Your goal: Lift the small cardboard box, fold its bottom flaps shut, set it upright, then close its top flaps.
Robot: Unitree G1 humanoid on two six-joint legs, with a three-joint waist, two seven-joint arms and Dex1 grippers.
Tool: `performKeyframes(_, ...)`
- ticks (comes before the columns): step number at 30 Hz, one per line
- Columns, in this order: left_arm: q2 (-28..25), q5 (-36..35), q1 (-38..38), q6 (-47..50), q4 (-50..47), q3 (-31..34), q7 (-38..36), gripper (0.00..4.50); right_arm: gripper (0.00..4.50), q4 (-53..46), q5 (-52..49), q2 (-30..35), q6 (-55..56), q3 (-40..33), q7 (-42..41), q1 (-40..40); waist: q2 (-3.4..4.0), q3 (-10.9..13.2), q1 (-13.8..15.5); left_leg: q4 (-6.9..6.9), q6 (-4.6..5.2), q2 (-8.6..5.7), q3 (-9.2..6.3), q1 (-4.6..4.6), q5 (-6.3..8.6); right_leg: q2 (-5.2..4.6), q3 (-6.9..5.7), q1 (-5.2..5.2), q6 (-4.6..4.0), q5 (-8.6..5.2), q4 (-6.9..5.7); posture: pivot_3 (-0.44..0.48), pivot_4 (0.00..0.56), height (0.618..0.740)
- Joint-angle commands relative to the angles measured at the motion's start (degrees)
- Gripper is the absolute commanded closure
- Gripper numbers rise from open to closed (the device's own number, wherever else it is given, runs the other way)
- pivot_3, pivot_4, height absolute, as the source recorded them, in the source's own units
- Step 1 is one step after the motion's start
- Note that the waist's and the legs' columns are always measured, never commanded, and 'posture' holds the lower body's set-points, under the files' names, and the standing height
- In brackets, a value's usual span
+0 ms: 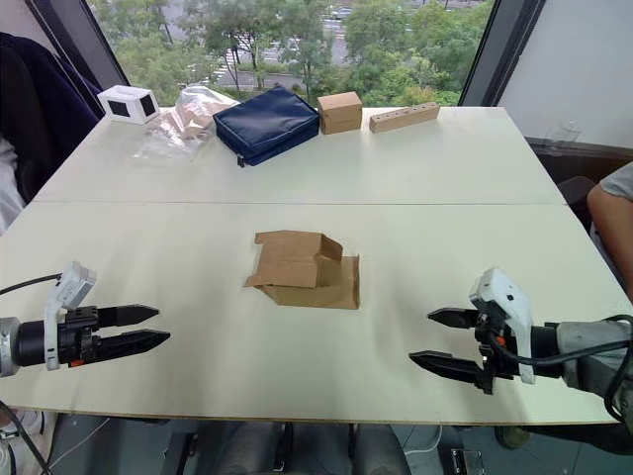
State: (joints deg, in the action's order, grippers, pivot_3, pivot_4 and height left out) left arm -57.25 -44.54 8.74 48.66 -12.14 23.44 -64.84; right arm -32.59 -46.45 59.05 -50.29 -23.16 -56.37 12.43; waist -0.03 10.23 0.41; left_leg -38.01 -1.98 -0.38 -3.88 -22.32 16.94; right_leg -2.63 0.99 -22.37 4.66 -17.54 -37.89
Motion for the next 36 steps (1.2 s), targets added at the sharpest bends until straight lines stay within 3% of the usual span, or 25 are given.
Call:
performKeyframes(1,0.12,-0.66,-0.47,-0.09,0.03,1.11,-0.48,0.03,0.02,-1.50,-1.51,-0.24,-0.55,-0.20,0.80,-1.65,0.00,0.00,0.02,0.00,0.00,0.00,0.00,0.00,0.00,0.00,0.00,0.00,0.00,0.00,0.00,0.000,0.150,0.740)
performKeyframes(20,1.39,-1.55,-7.90,2.57,2.08,-0.87,2.87,0.03,0.02,-1.49,-2.46,-1.81,-1.55,1.40,6.00,-6.94,-0.01,0.00,0.06,0.00,0.00,0.00,0.05,-0.02,0.00,0.00,0.04,-0.05,0.02,0.01,-0.04,0.000,0.150,0.740)
performKeyframes(24,0.13,-3.57,-16.20,6.45,7.83,-1.60,1.96,0.03,0.02,-2.35,-3.47,-1.42,-2.53,0.85,7.01,-9.43,-0.02,0.00,0.15,-0.01,0.00,0.00,0.07,0.02,0.00,0.03,0.05,-0.05,0.02,0.01,-0.10,0.000,0.150,0.740)
performKeyframes(29,-0.04,-1.90,-25.12,11.88,11.95,-9.84,1.87,0.03,0.02,-4.91,-5.61,-1.90,-3.77,0.66,10.01,-12.48,-0.02,0.00,0.02,-0.01,0.00,-0.01,0.11,-0.04,0.00,0.06,0.04,-0.13,0.04,0.02,-0.14,0.000,0.150,0.740)
performKeyframes(32,3.69,-2.37,-33.88,19.86,14.49,-16.86,4.61,0.03,0.02,-7.97,-7.28,-3.61,-4.59,2.39,14.02,-14.67,-0.04,0.00,-0.07,-0.04,0.00,-0.01,0.14,-0.02,-0.01,0.07,0.06,-0.13,0.09,0.05,-0.19,0.000,0.150,0.740)
performKeyframes(36,10.34,-3.76,-39.55,23.58,16.85,-17.87,7.61,0.03,0.02,-10.59,-9.03,-5.23,-5.65,3.27,18.03,-15.36,-0.11,0.01,-0.10,-0.09,0.00,-0.01,0.13,-0.07,-0.01,0.12,0.06,-0.16,0.14,0.07,-0.22,0.000,0.150,0.740)
